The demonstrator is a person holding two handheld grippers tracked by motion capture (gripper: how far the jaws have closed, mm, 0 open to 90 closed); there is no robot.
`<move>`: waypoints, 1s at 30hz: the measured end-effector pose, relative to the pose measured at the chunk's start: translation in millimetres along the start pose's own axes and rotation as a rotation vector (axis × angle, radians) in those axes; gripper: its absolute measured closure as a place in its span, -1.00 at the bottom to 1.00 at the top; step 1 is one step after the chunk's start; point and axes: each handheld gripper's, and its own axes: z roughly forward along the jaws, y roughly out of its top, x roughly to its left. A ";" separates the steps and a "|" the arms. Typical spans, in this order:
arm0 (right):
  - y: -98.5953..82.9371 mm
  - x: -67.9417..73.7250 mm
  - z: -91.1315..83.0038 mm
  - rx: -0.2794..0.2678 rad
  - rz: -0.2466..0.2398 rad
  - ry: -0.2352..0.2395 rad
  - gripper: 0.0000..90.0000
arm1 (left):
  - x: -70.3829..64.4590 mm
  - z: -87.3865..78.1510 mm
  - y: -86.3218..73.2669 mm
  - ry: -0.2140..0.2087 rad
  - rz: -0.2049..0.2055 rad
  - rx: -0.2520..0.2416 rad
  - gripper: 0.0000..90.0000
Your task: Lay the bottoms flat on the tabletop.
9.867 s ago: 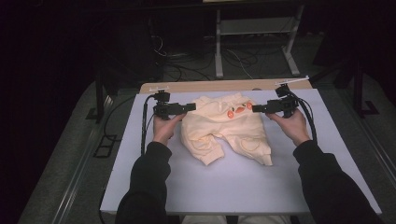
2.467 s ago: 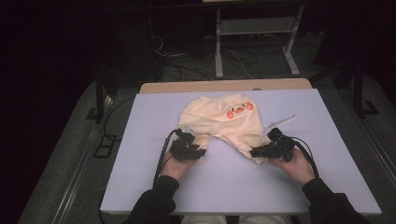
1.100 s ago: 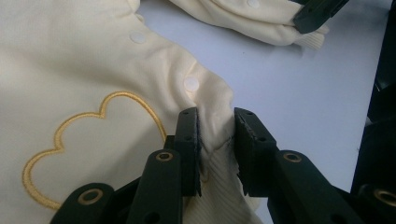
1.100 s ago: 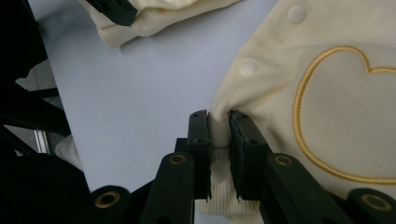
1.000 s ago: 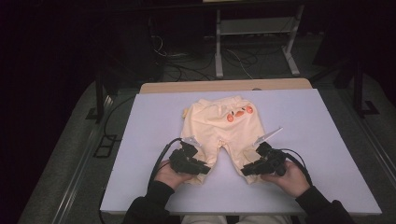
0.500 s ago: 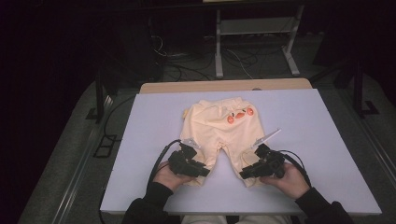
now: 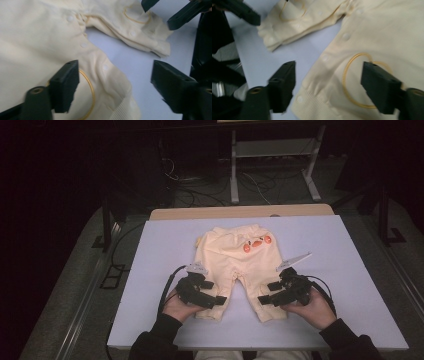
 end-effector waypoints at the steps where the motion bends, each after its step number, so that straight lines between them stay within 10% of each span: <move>1: 1.7 -2.1 -3.7 -0.024 0.006 -0.007 -0.61 | 1.6 -1.0 0.6 0.008 0.002 -0.012 -0.74; 8: 6.9 -10.1 -24.1 -0.144 0.023 -0.046 -0.98 | 7.1 -3.7 1.2 0.035 -0.005 -0.064 -1.00; 30: -33.5 -24.1 -58.2 -0.232 0.077 -0.147 -1.00 | 12.6 -32.0 -22.2 0.123 -0.001 -0.172 -1.00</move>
